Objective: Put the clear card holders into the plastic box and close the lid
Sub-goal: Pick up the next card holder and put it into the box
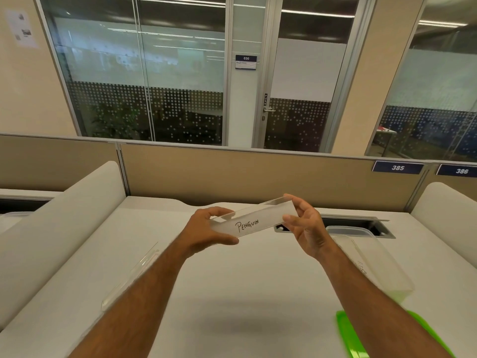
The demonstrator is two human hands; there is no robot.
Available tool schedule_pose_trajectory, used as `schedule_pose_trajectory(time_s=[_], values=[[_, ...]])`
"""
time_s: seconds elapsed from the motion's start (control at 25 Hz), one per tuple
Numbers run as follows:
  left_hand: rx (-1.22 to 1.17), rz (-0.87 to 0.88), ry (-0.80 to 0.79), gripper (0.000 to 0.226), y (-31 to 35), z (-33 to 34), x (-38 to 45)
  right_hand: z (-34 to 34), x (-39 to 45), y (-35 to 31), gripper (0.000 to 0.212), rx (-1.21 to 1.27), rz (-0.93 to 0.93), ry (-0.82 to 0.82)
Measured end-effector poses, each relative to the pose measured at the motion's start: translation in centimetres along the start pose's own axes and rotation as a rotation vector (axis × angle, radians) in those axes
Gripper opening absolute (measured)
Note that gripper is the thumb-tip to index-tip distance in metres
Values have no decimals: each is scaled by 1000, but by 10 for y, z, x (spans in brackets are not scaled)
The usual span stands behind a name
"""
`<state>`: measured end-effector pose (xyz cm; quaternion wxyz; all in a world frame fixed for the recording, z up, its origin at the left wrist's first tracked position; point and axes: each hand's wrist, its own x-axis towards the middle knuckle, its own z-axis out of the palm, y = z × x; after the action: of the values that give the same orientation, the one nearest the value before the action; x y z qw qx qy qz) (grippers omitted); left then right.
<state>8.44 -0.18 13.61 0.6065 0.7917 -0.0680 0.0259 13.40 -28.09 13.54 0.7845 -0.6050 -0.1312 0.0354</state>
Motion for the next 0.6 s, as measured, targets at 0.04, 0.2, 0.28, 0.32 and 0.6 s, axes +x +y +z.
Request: schedule_pose_trajectory(time_s=[0.04,0.2,0.28,0.32,0.6], values=[[-41,27,15,69,0,-1,1,-3,-1,0,69,9,0,7],[-266,90,88,68,1,-2,5,-8,-3,-1,68,46,5,20],[-350,108,117,65,2,-1,8,-9,-3,-2,69,44,2,24],[-384,118,132,61,2,1,10,-9,-2,-3,69,32,1,21],[-463,120,214,40,-10,8,15,-10,7,-30,66,-412,10,-93]])
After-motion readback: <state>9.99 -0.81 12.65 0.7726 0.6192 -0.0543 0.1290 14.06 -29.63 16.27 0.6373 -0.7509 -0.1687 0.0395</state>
